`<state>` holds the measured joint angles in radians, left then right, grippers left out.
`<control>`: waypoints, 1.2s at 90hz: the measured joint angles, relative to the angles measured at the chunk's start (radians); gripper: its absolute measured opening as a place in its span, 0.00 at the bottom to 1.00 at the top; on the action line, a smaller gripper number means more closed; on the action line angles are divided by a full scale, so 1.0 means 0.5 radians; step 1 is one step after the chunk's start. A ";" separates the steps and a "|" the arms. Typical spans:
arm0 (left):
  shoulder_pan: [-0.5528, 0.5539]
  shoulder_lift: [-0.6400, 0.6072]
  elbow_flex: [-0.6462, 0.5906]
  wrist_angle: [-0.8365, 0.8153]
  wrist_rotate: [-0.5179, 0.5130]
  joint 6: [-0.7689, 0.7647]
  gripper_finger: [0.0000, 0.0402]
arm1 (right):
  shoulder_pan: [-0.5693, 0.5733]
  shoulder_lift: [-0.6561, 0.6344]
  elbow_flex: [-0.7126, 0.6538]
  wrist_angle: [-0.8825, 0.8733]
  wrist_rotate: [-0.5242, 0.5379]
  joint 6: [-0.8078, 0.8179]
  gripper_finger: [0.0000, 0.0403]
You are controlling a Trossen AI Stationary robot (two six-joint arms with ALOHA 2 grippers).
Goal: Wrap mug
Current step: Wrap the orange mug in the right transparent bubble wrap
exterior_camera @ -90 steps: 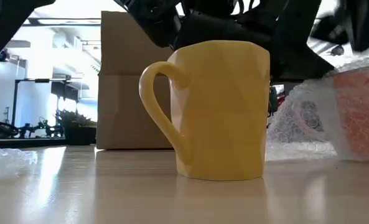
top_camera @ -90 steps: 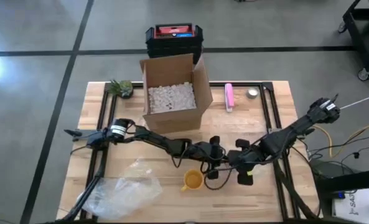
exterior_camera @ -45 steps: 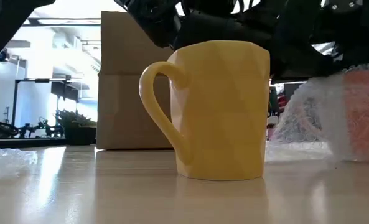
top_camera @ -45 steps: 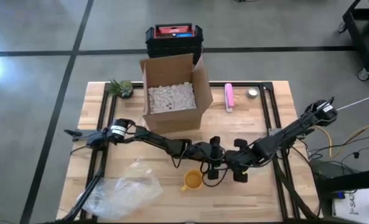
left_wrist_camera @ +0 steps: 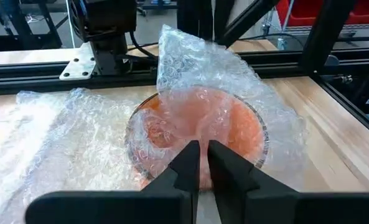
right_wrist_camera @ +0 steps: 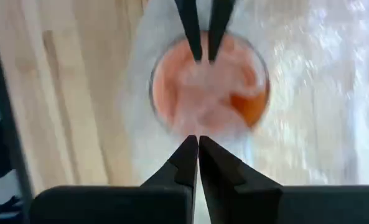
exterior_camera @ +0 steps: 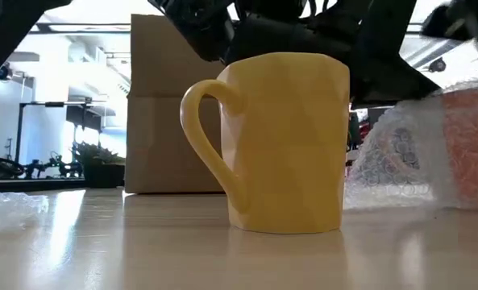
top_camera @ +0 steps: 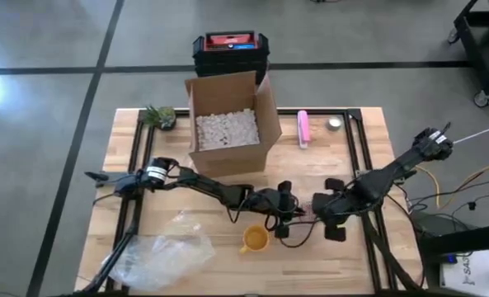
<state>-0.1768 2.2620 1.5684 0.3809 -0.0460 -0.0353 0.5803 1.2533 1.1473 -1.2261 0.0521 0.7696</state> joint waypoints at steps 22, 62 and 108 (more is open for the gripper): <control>0.000 0.000 0.001 0.001 0.019 0.001 0.05 | 0.298 -0.090 -0.315 -0.073 0.041 0.450 0.00; 0.000 0.001 0.001 0.008 0.018 0.001 0.05 | 0.156 -0.011 -0.440 0.572 0.421 0.010 0.00; 0.000 0.002 0.004 0.026 0.020 0.001 0.05 | -0.146 0.470 -0.465 0.791 0.131 -0.383 0.00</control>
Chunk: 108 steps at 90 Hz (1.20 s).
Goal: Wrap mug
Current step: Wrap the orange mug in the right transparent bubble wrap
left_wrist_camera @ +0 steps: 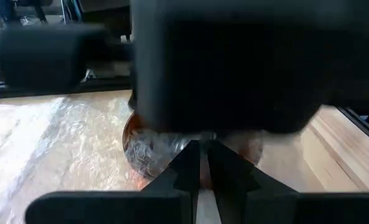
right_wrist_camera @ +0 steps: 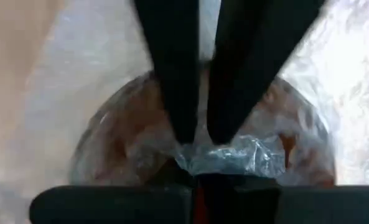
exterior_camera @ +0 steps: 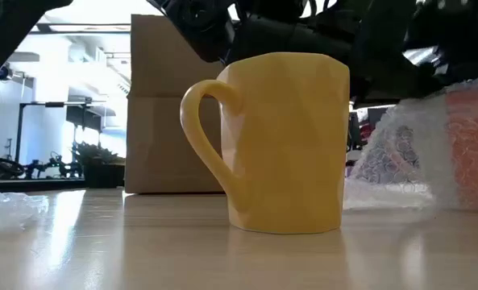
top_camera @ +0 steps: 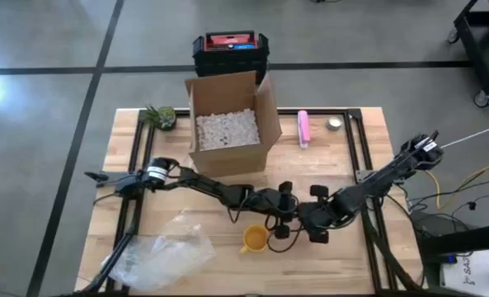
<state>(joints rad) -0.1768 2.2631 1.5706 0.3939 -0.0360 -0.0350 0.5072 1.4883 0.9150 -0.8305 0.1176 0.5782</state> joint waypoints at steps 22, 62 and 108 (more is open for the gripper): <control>0.000 0.000 -0.003 -0.005 0.000 -0.007 0.05 | -0.121 0.063 0.002 0.003 -0.217 -0.096 0.00; 0.000 0.000 -0.002 -0.013 0.003 0.000 0.05 | -0.128 -0.410 0.183 -0.243 -0.203 -0.082 0.00; 0.001 -0.045 -0.004 -0.054 0.000 0.000 0.05 | -0.128 -0.063 -0.099 0.097 -0.042 -0.079 0.00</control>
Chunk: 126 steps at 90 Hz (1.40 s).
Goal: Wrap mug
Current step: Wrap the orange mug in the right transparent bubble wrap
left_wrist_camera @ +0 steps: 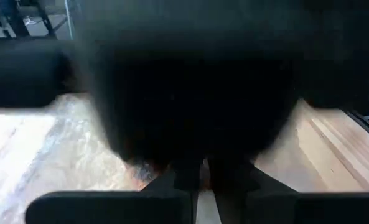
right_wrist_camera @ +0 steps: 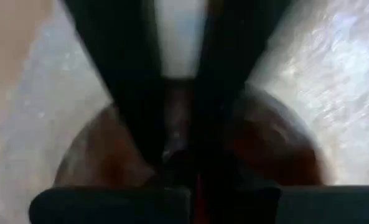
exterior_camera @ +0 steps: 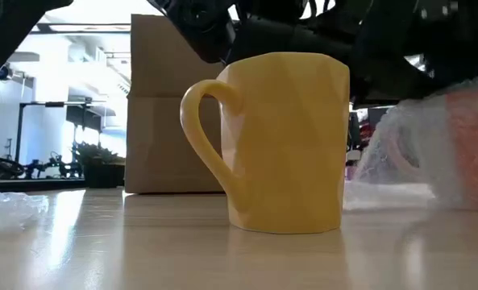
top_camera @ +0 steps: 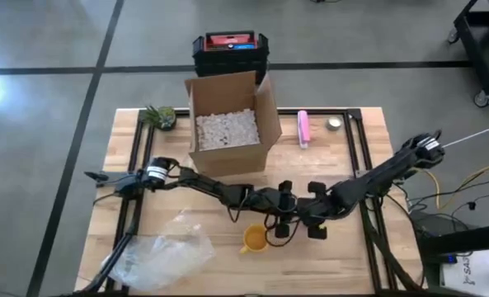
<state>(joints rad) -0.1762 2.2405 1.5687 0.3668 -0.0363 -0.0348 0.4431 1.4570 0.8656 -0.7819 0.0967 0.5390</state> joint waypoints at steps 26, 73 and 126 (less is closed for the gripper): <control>-0.014 -0.246 -0.010 -0.416 -0.059 0.037 0.05 | -0.001 -0.031 -0.008 0.015 -0.048 0.023 0.00; -0.013 -0.141 -0.027 -0.347 -0.097 0.034 0.05 | -0.005 -0.320 0.240 -0.158 -0.087 -0.003 0.00; -0.013 -0.157 -0.027 -0.341 -0.088 -0.001 0.05 | -0.002 0.082 -0.010 0.230 0.036 -0.027 0.00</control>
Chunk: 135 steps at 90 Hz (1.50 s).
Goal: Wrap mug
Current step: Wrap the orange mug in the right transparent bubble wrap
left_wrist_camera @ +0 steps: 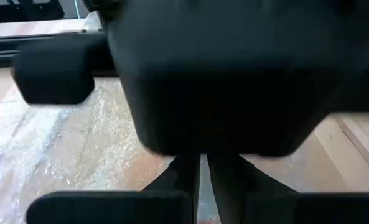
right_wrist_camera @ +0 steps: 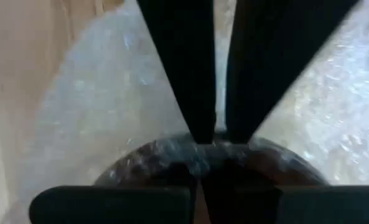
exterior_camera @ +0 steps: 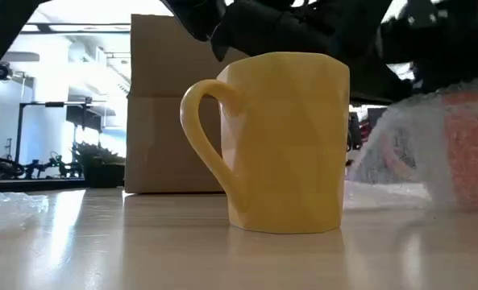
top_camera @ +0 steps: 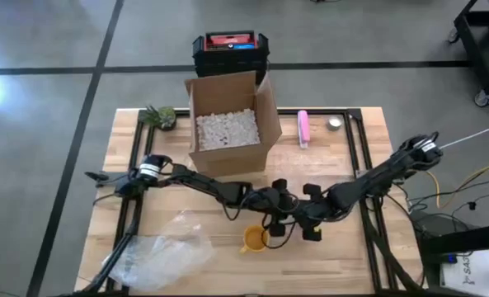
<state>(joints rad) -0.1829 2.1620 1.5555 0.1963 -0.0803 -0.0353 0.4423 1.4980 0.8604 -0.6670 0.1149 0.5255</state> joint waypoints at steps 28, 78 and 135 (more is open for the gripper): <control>-0.001 -0.014 0.000 -0.054 -0.007 0.000 0.05 | -0.001 -0.047 0.090 -0.169 -0.153 -0.030 0.00; -0.001 -0.010 -0.001 -0.052 -0.011 0.000 0.05 | 0.006 -0.264 0.213 -0.308 -0.007 -0.024 0.00; -0.001 -0.009 -0.002 -0.054 -0.011 0.000 0.05 | 0.021 0.009 0.252 -0.368 -0.103 -0.107 0.00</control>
<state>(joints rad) -0.1833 2.1574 1.5543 0.1695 -0.0860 -0.0353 0.4530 1.5024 0.9866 -0.8508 0.0634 0.4721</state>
